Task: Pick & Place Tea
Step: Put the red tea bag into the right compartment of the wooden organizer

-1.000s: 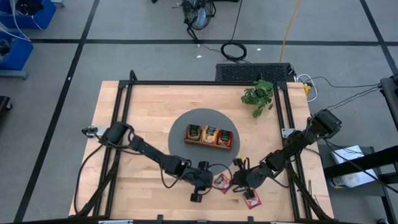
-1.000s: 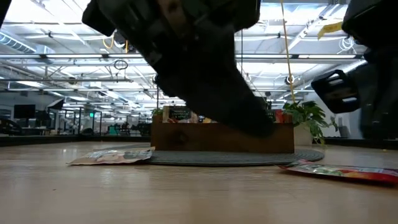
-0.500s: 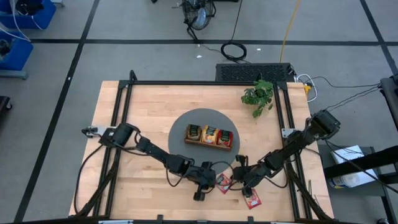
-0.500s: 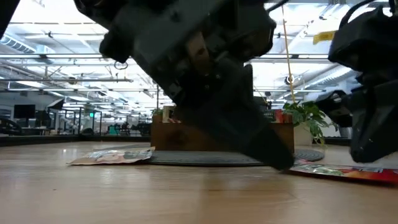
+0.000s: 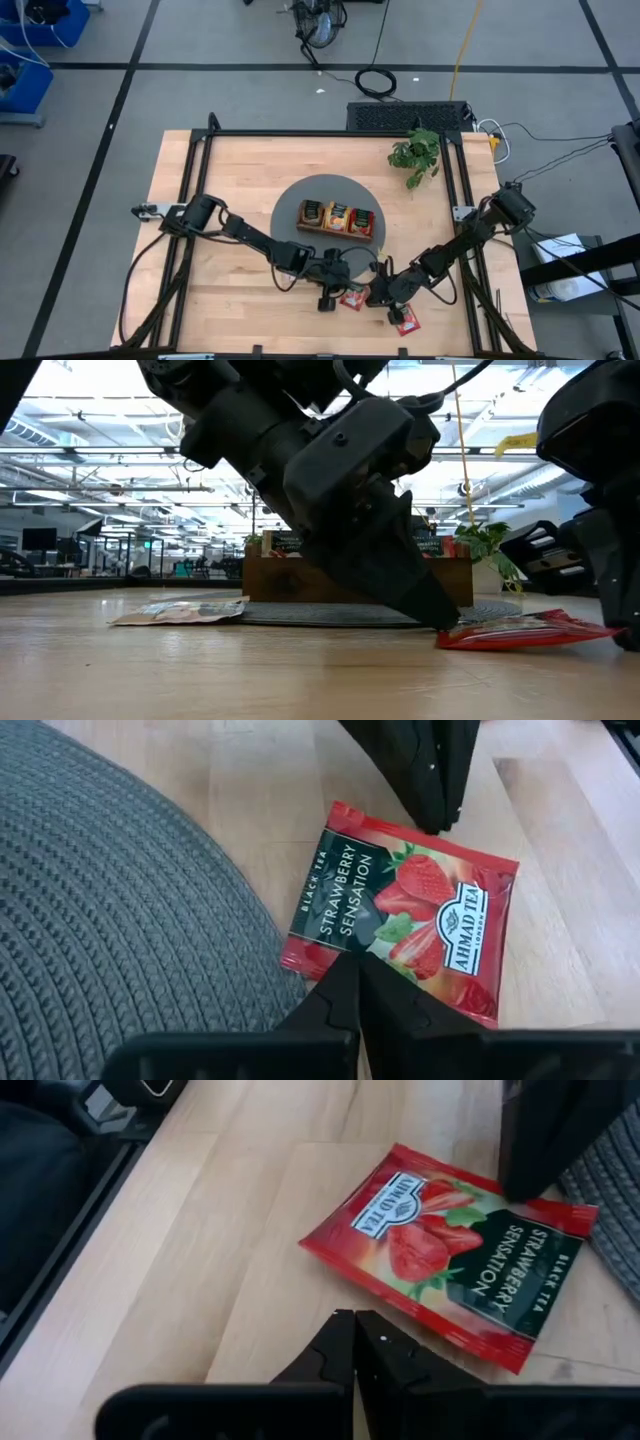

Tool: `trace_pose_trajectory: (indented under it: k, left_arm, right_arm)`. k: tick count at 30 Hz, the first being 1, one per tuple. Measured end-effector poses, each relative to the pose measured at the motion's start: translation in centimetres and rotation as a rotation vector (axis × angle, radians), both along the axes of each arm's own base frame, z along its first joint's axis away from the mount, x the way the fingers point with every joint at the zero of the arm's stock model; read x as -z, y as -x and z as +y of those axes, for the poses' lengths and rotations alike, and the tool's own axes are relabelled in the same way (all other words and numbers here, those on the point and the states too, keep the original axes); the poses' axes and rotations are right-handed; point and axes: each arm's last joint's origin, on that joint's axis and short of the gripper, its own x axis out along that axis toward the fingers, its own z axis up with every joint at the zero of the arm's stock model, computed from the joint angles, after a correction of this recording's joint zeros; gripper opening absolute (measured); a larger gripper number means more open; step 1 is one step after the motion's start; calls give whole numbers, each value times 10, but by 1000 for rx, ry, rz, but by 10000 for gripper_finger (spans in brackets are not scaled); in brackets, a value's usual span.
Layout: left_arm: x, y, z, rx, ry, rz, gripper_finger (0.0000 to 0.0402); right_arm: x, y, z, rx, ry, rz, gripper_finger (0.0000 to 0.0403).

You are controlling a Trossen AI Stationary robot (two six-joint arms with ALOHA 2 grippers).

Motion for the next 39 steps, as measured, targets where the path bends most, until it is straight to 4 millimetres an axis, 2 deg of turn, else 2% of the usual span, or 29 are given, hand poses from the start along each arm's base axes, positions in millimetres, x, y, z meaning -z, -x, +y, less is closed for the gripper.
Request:
trace_pose_trajectory:
  k: [5,9,17,22,27,34,39]
  left_arm:
    - [-7,5,-12,44,-55,-29,22]
    - [-21,8,-26,89,-79,-77,25]
    - [-22,20,-47,122,-95,-53,24]
    - [-14,18,-44,78,-125,-58,5]
    - [-8,13,-42,78,-104,-78,15]
    - [7,7,-38,105,-21,-61,8]
    - [15,4,-30,66,9,-25,7]
  right_arm:
    - [-5,1,0,-7,-4,-7,0]
    - [-11,3,-2,2,-10,0,0]
    - [-11,7,-12,188,22,70,0]
    - [-6,9,-20,205,24,63,0]
    - [-3,12,-23,213,29,46,5]
    - [1,16,-29,271,25,6,23]
    - [3,20,-32,295,-33,-24,25]
